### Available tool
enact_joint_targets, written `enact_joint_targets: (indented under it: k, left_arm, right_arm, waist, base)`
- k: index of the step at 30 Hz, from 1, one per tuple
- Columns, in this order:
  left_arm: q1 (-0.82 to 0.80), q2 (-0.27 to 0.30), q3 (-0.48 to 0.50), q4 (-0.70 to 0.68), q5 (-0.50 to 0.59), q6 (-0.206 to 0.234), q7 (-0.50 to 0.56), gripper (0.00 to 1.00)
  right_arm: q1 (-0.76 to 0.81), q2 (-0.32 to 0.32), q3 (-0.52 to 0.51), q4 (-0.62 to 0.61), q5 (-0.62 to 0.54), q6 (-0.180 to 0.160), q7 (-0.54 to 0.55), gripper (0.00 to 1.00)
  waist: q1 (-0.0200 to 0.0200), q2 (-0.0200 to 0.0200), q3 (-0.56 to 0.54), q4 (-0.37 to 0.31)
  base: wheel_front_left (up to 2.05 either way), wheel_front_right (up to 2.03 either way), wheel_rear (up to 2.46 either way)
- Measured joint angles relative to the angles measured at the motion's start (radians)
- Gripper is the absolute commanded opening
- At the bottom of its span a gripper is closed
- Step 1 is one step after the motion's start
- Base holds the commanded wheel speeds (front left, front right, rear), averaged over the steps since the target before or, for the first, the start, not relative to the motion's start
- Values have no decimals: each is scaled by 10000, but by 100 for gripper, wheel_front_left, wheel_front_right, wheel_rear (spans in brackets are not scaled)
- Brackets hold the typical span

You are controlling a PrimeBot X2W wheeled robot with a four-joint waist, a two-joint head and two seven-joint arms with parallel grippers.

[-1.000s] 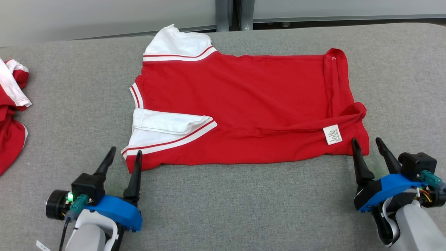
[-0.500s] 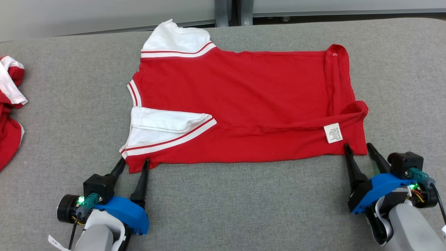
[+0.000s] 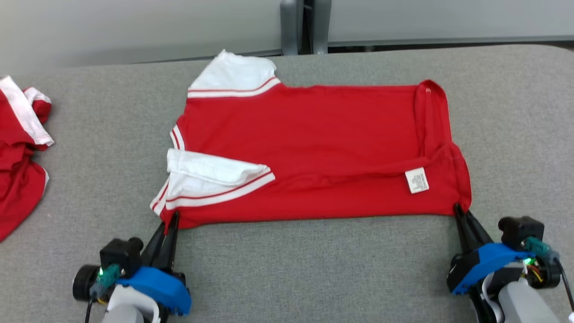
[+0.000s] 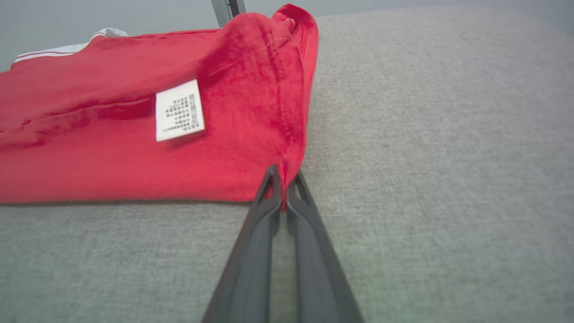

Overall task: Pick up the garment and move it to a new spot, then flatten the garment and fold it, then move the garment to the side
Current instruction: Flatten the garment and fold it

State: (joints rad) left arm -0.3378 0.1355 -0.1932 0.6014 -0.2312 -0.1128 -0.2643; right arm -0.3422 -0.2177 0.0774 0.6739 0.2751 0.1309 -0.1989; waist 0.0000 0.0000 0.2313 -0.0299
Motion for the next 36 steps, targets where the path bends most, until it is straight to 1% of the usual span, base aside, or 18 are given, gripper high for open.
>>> enact_joint_targets:
  k: [6, 11, 18, 26, 27, 28, 29, 30, 36]
  left_arm:
    - [1346, -148, 240, -729, -102, 226, 0, 0]
    - [2517, -251, 395, -1407, -180, 403, 0, 0]
    - [3852, -336, 479, -2153, -324, 644, 0, 0]
    - [4636, -301, 410, -2489, -405, 738, 88, 0]
    - [4637, -299, 405, -2495, -405, 763, 104, 35]
    - [4634, -297, 403, -2502, -403, 794, 117, 100]
    - [4629, -301, 405, -2506, -401, 851, 121, 100]
    - [4621, -299, 410, -2504, -393, 882, 119, 100]
    - [4380, -190, 428, -2575, -221, 928, 61, 100]
  right_arm:
    - [873, 161, -8, -190, 84, 0, -86, 0]
    - [1788, 184, -123, -727, 161, 2, -4, 0]
    - [3088, 144, -307, -1910, 267, 2, 500, 0]
    - [4246, 316, -640, -3051, 253, 2, 1237, 0]
    - [4305, 360, -665, -3135, 222, 2, 1294, 20]
    - [4337, 401, -690, -3210, 174, 2, 1373, 46]
    - [4348, 426, -692, -3285, 155, 2, 1404, 89]
    - [4358, 445, -683, -3356, 140, 2, 1467, 100]
    - [4398, 479, -805, -3822, -127, 0, 1377, 100]
  waist:
    - [0, 0, -626, 48]
    - [-1, 0, -1137, 122]
    - [-2, 0, -1606, 218]
    - [-2, 0, -1827, 221]
    - [-2, 0, -1832, 223]
    - [-2, 0, -1836, 227]
    - [-2, 0, -1841, 231]
    - [-1, 0, -1850, 236]
    - [-1, 0, -1937, 257]
  base:
    - [0, 0, 0]
    - [0, 0, 0]
    - [0, 0, 0]
    - [0, 0, 0]
    - [0, 0, 0]
    - [0, 0, 0]
    - [0, 0, 0]
    - [0, 0, 0]
    - [0, 0, 0]
